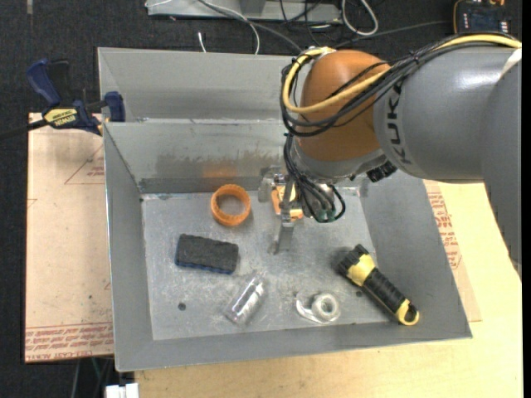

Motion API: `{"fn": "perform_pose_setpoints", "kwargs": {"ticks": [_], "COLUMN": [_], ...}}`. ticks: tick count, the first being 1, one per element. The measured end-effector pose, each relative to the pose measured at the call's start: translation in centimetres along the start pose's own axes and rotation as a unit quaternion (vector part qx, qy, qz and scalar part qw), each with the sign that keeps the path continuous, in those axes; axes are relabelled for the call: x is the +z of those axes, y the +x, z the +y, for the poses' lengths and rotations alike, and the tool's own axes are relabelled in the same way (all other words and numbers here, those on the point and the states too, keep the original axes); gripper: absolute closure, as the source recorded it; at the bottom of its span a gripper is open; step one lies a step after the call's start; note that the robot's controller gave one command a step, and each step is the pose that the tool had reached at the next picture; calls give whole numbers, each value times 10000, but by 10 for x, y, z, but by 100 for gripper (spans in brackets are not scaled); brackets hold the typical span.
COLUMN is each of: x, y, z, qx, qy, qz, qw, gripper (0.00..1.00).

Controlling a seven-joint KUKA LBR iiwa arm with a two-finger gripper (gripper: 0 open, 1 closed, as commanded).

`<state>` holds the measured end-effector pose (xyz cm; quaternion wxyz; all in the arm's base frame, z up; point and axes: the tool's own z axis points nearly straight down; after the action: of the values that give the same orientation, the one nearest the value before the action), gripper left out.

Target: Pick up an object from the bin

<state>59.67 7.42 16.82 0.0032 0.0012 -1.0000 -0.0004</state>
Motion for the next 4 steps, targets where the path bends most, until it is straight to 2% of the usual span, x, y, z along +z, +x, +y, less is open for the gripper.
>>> {"fn": "perform_pose_setpoints", "kwargs": {"ticks": [1, 2, 3, 4], "x": [-5, 97, 30, 85], "y": [-2, -58, -52, -60], "z": [-1, 37, 48, 39], "qx": [13, -306, -134, -266], "qy": [-2, -10, -13, -28], "qz": [-39, -33, -105, -103], "qw": [10000, 9995, 9999, 9996], "gripper": [0, 0, 0, 0]}}
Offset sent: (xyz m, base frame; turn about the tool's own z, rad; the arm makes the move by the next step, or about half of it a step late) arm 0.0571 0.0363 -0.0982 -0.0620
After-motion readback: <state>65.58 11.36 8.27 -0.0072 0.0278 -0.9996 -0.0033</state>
